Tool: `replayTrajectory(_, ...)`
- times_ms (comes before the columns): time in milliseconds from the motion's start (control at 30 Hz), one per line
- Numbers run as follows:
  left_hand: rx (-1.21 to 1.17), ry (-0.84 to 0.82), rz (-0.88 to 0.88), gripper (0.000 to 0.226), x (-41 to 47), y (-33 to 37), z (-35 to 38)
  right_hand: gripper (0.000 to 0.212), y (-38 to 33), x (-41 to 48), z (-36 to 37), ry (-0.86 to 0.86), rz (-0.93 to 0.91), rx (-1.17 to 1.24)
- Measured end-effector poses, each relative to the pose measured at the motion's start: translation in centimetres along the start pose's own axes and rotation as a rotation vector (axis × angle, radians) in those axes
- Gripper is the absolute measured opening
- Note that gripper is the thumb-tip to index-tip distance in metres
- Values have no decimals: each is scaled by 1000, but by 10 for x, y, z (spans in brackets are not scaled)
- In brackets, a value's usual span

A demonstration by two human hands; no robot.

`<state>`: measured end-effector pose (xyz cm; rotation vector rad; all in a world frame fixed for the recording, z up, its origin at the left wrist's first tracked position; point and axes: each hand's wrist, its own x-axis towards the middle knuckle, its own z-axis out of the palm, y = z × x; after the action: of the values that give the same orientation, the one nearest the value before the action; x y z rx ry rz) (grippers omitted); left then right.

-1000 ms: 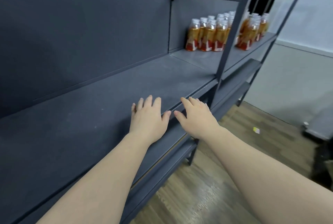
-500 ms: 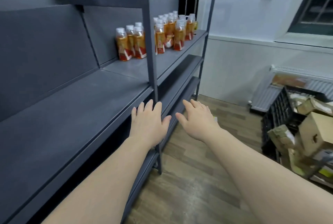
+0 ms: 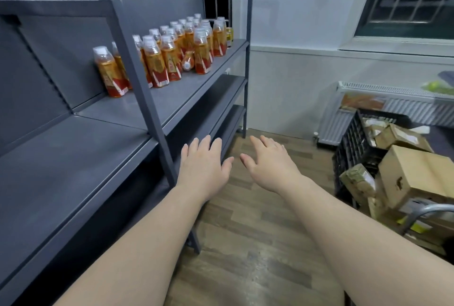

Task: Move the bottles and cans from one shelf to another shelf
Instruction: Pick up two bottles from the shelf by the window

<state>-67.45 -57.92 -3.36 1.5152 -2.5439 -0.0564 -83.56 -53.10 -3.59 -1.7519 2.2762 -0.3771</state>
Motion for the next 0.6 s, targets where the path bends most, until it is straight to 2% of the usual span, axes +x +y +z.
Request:
replayTrajectory(367, -58, -14, 25, 58, 124, -13, 21, 66, 17, 119, -7, 10, 32, -51)
replayTrajectory(600, -118, -7, 19, 64, 198, -27, 19, 65, 15, 191, -15, 25, 25, -56)
